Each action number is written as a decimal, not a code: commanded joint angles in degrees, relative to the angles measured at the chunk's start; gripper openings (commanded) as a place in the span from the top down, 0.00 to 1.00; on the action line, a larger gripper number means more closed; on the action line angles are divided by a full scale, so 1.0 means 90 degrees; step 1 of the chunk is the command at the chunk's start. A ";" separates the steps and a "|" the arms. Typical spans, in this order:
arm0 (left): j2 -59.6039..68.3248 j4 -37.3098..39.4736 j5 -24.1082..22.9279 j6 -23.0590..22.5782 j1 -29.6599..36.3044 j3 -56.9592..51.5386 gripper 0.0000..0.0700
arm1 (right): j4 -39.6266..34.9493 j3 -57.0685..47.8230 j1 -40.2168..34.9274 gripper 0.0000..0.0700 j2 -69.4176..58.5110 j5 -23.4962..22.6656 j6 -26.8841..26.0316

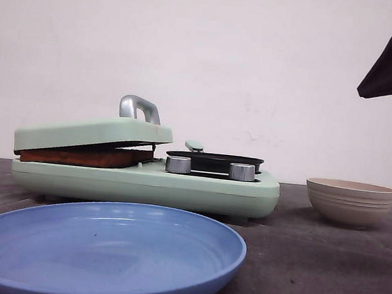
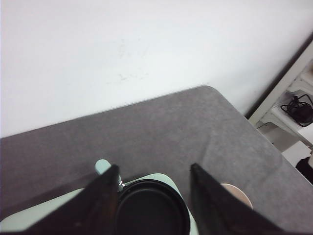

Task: Make breakfast with bread and shrimp
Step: 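Open the left gripper and lift it off the lid handle, then move the right gripper toward the cream bowl of shrimp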

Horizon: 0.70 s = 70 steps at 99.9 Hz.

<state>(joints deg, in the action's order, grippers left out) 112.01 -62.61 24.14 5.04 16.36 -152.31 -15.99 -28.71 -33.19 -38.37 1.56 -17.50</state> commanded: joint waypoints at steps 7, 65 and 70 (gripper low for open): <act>-0.0141 0.0034 0.0090 -0.0180 0.0092 -0.0214 0.91 | 0.0070 -0.0017 0.0095 1.00 0.0032 0.0022 -0.0058; -0.0911 -0.0619 -0.0058 -0.0498 0.0112 -0.0214 0.91 | 0.0389 -0.0024 0.0262 1.00 0.0046 -0.0007 -0.0170; -0.0998 -0.0695 -0.0063 -0.0508 0.0112 -0.0214 0.91 | 0.0464 -0.0027 0.0265 1.00 0.0046 -0.0002 -0.0189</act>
<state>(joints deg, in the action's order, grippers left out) 103.79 -68.73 23.79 1.54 17.12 -152.31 -13.06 -28.71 -30.63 -37.89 1.37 -18.13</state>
